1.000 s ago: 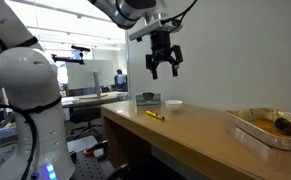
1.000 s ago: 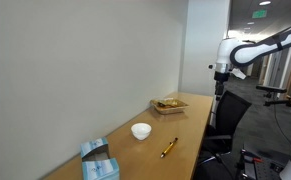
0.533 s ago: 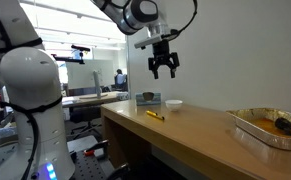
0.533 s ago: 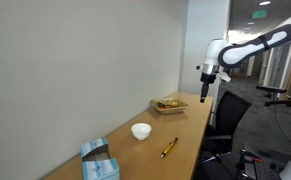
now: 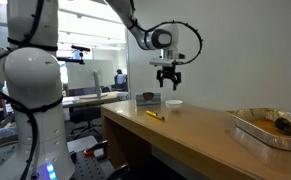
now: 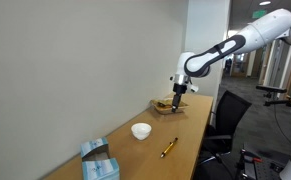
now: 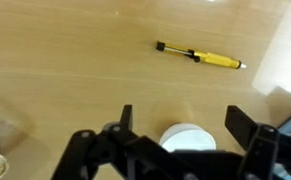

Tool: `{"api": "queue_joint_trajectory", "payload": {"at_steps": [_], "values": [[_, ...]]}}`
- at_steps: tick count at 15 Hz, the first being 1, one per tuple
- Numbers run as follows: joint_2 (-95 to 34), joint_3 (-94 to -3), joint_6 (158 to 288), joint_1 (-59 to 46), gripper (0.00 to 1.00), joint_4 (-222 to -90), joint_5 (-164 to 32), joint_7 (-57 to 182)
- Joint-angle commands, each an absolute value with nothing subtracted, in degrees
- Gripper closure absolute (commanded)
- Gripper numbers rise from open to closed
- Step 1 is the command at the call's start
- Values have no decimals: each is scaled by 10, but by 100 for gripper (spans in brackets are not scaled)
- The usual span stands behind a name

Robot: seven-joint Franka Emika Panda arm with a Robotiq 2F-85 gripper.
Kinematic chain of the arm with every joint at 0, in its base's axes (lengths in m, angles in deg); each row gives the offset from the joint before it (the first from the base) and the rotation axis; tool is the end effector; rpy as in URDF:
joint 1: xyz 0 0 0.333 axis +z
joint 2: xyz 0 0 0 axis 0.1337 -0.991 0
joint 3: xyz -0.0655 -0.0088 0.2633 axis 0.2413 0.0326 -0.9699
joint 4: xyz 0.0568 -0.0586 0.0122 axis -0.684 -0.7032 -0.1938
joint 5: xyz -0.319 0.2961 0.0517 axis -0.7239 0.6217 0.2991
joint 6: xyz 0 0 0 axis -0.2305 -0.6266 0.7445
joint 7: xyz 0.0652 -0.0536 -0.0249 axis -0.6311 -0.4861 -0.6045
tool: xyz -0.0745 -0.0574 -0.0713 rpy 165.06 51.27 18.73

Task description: Move the white bowl to the right

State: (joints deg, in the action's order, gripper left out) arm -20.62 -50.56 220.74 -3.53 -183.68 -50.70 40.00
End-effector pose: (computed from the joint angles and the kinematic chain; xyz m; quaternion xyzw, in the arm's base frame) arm 0.6066 0.0270 0.2947 -0.9904 -0.1010 -0.0595 0.0732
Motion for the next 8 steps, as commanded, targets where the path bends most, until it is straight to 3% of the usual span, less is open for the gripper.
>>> {"api": "queue_joint_trajectory", "payload": {"at_steps": [1,8], "values": [[-326,-540,2154,-64,0,-1702,-449,368],[-516,-587,2067,-105,0,-1480,-441,391]]}}
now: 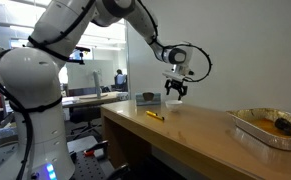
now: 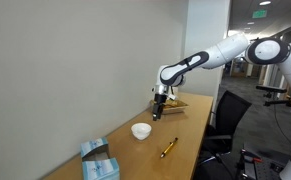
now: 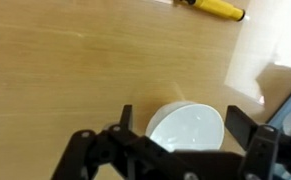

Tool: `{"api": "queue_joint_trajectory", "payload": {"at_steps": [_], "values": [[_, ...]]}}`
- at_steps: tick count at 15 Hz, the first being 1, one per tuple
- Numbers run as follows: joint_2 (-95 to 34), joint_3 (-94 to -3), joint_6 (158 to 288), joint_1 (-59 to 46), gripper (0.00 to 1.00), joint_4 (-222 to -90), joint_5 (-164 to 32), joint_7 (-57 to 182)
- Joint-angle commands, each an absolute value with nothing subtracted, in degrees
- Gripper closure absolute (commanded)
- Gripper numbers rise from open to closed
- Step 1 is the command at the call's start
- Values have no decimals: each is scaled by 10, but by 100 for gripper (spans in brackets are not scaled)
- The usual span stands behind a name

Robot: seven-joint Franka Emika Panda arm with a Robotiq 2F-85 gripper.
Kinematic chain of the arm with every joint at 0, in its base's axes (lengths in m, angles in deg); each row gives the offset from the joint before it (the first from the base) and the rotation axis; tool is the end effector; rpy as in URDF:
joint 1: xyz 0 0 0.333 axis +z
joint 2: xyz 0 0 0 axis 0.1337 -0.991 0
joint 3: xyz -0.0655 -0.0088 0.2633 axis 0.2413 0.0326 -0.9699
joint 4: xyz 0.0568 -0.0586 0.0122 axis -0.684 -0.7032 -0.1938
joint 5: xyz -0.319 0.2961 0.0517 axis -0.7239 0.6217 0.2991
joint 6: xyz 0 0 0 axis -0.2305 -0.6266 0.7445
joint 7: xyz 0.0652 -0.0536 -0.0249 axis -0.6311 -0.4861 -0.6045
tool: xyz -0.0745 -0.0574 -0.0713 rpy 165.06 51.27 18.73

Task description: Move the white bowl to the right

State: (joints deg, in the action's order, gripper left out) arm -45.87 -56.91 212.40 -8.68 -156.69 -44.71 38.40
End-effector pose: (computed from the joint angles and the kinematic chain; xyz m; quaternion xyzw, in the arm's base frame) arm 0.6994 0.0507 0.2261 -0.9839 -0.0969 -0.0123 0.1499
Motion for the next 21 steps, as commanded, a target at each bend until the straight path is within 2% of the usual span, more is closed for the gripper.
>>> {"api": "queue_joint_trajectory", "payload": {"at_steps": [1,10,11,12,14,17,21], "values": [[-536,-591,2056,-109,0,-1455,-441,392],[-646,-607,2024,-109,2,-1326,-449,413],[-653,-608,2023,-110,8,-1318,-448,415],[-657,-607,2023,-109,26,-1313,-449,419],[-665,-605,2021,-108,37,-1302,-453,419],[-673,-605,2016,-108,62,-1289,-457,418],[-676,-605,2020,-107,91,-1290,-459,413]]}}
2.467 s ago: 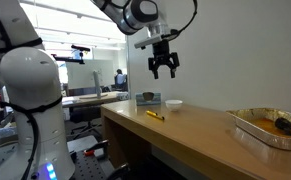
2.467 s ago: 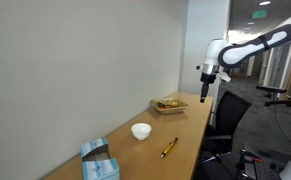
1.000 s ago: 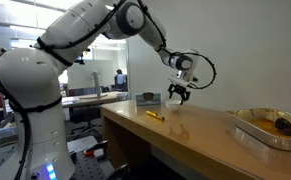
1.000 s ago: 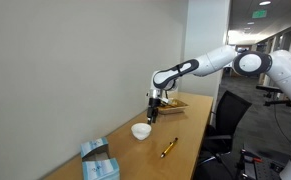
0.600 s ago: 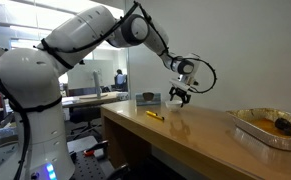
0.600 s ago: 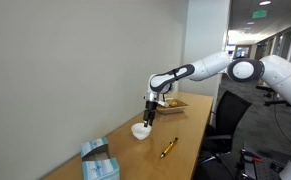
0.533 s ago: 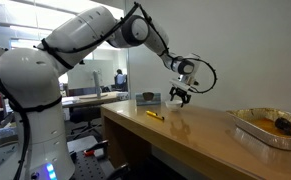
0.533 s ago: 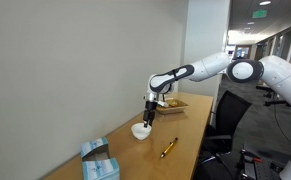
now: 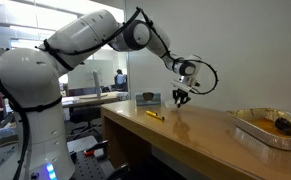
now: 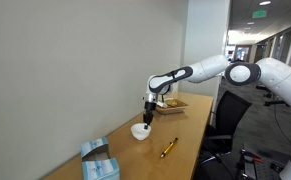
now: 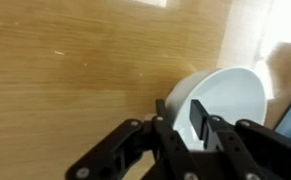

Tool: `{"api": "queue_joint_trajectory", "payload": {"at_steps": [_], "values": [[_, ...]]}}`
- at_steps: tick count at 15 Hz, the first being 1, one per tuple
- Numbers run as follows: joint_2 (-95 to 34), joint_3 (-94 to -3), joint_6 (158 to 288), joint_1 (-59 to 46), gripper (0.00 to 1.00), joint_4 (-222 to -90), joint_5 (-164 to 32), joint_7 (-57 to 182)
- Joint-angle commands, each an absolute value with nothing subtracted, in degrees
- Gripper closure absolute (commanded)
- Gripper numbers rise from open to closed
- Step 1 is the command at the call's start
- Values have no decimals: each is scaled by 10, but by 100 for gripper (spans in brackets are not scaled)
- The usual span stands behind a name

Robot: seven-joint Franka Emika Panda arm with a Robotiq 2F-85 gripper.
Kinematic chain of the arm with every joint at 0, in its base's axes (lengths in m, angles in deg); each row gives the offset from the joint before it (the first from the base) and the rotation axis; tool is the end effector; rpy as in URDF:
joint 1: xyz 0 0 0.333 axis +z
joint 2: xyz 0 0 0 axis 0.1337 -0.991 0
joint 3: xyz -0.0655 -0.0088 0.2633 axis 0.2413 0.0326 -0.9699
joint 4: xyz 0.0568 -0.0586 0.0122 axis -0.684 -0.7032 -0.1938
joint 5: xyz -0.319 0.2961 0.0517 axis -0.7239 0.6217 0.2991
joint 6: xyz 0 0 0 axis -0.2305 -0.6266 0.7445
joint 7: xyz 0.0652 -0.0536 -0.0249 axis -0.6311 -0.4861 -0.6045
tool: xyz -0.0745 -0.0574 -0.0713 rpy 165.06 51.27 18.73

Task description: Move the white bowl to the right

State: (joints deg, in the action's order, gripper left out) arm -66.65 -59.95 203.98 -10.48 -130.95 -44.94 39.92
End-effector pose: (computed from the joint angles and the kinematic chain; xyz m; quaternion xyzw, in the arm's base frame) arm 0.7596 0.0586 0.1738 -0.9769 -0.0931 0.0132 0.1918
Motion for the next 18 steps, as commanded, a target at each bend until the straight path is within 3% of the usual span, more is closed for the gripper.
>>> {"api": "queue_joint_trajectory", "payload": {"at_steps": [1,9,18], "values": [[-674,-603,2022,-106,99,-1292,-462,413],[-613,-573,2033,-97,99,-1339,-531,416],[-494,-545,2058,-166,99,-1512,-564,370]]}}
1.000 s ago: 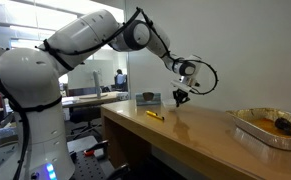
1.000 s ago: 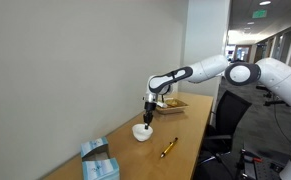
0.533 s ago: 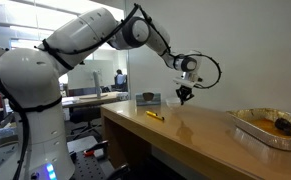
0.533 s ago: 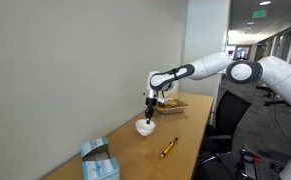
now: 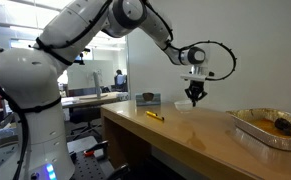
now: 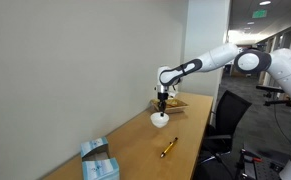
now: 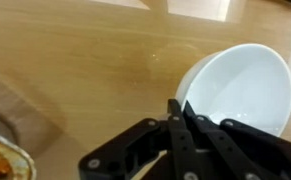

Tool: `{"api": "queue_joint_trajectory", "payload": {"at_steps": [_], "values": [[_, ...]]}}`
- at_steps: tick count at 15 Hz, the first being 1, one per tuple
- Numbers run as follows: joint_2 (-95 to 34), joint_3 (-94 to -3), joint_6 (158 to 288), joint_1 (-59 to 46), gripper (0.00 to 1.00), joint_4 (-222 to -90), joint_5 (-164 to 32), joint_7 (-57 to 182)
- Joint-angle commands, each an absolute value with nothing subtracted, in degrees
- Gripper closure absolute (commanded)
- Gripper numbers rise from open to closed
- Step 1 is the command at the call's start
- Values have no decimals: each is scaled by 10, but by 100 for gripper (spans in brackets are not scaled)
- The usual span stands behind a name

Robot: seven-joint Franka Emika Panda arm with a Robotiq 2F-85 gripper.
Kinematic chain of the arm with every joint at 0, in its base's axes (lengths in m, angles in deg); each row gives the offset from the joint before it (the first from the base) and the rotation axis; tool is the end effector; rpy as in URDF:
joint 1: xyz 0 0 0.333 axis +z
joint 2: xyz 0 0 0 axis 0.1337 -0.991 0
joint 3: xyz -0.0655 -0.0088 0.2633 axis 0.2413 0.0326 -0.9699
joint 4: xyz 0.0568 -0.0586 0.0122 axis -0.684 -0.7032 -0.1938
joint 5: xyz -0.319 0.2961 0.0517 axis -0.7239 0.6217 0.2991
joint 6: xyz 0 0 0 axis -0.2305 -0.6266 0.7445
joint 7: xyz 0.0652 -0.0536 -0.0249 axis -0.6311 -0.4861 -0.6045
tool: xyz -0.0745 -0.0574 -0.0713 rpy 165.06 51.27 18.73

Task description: Move the white bowl to the right

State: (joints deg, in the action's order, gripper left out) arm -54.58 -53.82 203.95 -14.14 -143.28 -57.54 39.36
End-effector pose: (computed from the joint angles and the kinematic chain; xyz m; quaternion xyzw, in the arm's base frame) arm 0.7281 -0.0638 0.2166 -0.9942 -0.0867 0.0303 0.0556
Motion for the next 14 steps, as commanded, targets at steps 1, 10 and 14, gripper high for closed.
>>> {"api": "queue_joint_trajectory", "payload": {"at_steps": [1,10,14], "values": [[-486,-545,2057,-179,99,-1527,-559,357],[-417,-548,2145,-251,99,-1661,-481,225],[-409,-556,2199,-246,99,-1695,-475,222]]}}
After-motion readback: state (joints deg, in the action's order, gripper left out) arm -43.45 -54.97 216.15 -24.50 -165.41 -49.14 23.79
